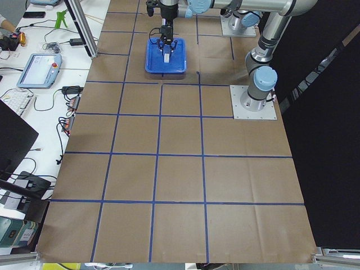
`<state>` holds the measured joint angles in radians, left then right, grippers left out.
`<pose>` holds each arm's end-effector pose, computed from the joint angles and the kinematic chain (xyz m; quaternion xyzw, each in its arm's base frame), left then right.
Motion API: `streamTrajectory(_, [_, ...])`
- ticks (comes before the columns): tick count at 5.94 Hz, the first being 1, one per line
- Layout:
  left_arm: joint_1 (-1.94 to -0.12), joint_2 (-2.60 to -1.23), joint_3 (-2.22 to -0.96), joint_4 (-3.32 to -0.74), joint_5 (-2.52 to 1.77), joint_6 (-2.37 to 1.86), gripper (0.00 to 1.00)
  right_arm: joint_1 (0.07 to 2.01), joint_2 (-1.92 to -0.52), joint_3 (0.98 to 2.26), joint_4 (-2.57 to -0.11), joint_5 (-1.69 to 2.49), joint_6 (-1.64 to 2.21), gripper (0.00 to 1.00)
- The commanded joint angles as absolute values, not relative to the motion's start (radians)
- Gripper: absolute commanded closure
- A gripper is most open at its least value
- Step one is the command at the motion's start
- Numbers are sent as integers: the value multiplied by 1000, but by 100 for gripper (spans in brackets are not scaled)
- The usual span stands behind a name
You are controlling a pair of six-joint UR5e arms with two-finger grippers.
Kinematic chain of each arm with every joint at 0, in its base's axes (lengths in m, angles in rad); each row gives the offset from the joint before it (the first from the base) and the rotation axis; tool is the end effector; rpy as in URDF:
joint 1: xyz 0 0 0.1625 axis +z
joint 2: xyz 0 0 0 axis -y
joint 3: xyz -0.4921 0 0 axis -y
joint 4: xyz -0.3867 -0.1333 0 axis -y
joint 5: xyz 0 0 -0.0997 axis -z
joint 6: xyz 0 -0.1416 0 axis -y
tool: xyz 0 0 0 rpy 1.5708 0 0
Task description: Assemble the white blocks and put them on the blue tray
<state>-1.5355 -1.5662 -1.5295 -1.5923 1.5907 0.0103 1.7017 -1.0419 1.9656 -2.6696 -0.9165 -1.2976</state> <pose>-0.1132 -0.4915 0.5332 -0.0126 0.9998 -0.0120 0.0102 0.2958 -0.5654 0.1856 -0.6392 0.6944 -0.2454 0.2216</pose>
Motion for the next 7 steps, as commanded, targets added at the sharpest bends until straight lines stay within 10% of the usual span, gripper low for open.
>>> streamTrajectory(1, [-1536,-1566,-1529,-1592,1591,11,1,1683,-1113,1912,-2575,-936,-1249,0])
streamTrajectory(7, [-1536,-1566,-1529,-1592,1591,11,1,1462,-1318,1620,-1898,-1355,-988,0])
